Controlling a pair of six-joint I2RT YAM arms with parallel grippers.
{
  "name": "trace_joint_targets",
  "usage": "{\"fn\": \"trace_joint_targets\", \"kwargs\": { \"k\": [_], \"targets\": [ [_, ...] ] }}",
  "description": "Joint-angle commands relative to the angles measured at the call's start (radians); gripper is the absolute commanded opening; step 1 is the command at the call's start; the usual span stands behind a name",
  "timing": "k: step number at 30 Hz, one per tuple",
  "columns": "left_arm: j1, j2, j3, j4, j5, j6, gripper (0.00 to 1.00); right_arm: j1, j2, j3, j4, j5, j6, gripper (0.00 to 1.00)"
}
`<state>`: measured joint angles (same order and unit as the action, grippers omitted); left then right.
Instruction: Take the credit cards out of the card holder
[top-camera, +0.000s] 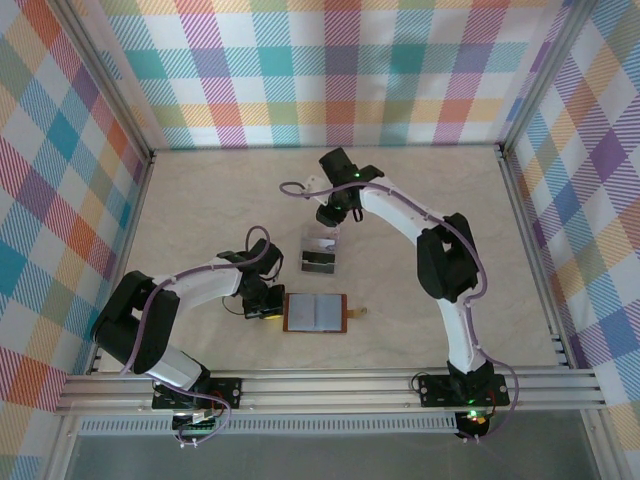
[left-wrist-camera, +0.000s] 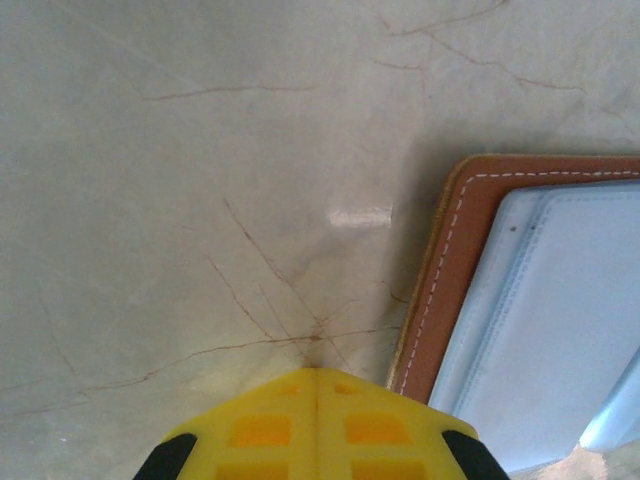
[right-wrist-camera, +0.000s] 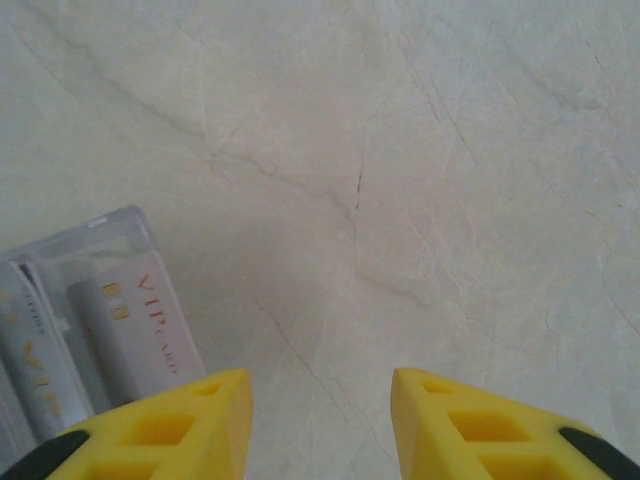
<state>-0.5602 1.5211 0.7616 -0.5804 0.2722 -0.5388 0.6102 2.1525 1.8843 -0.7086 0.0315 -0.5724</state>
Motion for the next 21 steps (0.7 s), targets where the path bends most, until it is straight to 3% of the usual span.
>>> {"fn": "trace_joint_targets", "kwargs": {
  "k": [1,13,21],
  "targets": [
    [-0.035,0.016,-0.031,0.02,0.089,-0.016,0.01,0.014,-0.008,0.009,-0.07,-0.057,-0.007,0.42],
    [-0.037,0.015,-0.035,0.017,0.101,-0.013,0.01,0.023,0.041,0.029,-0.112,-0.056,-0.004,0.41],
    [-0.043,0.004,-0.042,0.035,0.123,-0.025,0.01,0.026,-0.057,-0.025,-0.074,-0.089,0.069,0.41]
  ]
}}
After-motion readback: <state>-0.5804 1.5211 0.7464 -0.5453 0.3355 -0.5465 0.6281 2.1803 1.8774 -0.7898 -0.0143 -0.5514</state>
